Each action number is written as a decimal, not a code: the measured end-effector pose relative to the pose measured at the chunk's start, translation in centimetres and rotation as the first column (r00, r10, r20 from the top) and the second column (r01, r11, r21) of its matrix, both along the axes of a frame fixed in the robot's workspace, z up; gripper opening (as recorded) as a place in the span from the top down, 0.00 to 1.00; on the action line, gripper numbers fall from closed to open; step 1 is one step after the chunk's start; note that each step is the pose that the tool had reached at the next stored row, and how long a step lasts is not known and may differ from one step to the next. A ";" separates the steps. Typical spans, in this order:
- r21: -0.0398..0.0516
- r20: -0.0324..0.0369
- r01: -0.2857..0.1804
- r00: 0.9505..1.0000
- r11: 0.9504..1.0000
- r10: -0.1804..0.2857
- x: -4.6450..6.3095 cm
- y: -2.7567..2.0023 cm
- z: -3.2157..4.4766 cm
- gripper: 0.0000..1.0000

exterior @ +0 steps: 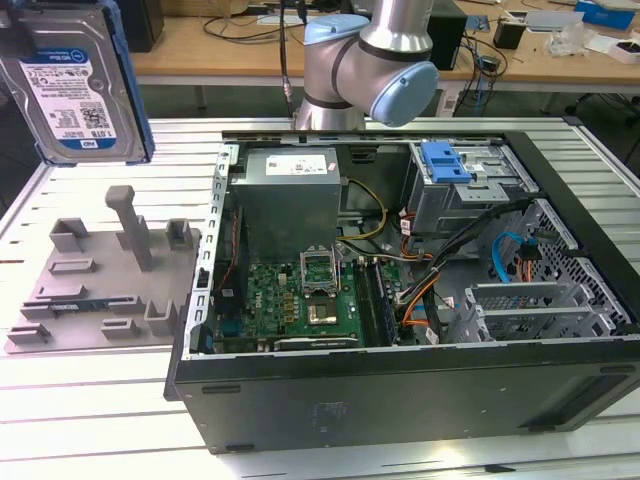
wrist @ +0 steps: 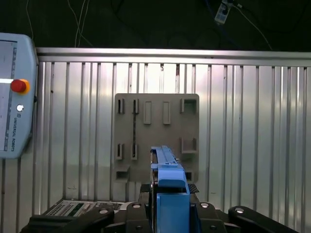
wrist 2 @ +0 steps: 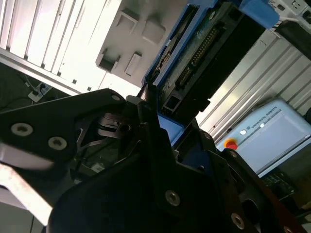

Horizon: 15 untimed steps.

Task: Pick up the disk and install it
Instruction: 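Pick up the disk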

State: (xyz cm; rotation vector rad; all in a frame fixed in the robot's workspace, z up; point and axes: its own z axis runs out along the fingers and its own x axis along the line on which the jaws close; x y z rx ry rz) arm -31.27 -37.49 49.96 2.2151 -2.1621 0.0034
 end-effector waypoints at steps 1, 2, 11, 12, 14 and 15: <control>0.000 0.000 0.000 1.000 1.000 0.000 0.3 -0.25 0.04 0.63; 0.000 0.000 0.000 1.000 1.000 0.000 0.8 -0.60 0.09 0.63; 0.000 0.000 0.000 1.000 1.000 0.000 4.3 -3.10 0.29 0.63; 0.000 0.000 0.000 1.000 1.000 0.000 4.7 -3.34 0.31 0.63; 0.000 0.000 0.000 1.000 1.000 0.000 5.8 -4.10 0.33 0.63; 0.001 0.000 0.000 1.000 1.000 0.000 6.1 -4.34 0.34 0.63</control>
